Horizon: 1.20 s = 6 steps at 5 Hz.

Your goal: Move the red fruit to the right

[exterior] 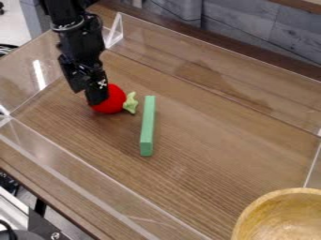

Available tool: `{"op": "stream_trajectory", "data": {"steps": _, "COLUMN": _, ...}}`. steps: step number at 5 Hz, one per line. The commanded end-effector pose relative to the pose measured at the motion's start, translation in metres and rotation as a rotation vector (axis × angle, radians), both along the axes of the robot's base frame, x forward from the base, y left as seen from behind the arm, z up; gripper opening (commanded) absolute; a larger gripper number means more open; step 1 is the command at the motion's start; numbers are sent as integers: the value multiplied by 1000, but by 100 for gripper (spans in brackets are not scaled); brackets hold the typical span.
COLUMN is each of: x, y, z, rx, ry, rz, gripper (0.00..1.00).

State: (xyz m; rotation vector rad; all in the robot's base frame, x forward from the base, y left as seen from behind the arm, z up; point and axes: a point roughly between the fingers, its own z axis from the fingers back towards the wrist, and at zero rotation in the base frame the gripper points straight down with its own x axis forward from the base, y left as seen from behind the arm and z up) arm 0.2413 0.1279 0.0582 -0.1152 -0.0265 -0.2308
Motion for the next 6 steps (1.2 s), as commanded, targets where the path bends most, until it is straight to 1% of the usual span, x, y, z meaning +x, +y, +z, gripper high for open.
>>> {"op": "stream_trajectory", "data": {"steps": 1, "x": 15, "y": 1, "z": 7, "rx": 12, "ry": -27, "rz": 61, "gripper": 100}}
{"op": "stream_trajectory", "data": {"steps": 2, "x": 27, "y": -1, "z": 9, "rx": 13, "ry": -29, "rz": 111, "gripper": 100}}
{"op": "stream_trajectory", "data": {"steps": 3, "x": 34, "y": 0, "z": 9, "rx": 11, "ry": -22, "rz": 133, "gripper": 100}}
{"op": "stream_trajectory", "data": {"steps": 4, "x": 31, "y": 10, "z": -1, "rx": 3, "ry": -10, "rz": 129, "gripper": 100}}
{"op": "stream_trajectory", "data": {"steps": 5, "x": 29, "y": 20, "z": -8, "rx": -9, "ry": -10, "rz": 138, "gripper": 100}}
{"op": "stream_trajectory", "data": {"steps": 6, "x": 29, "y": 15, "z": 12, "rx": -6, "ry": -38, "rz": 136, "gripper": 0}}
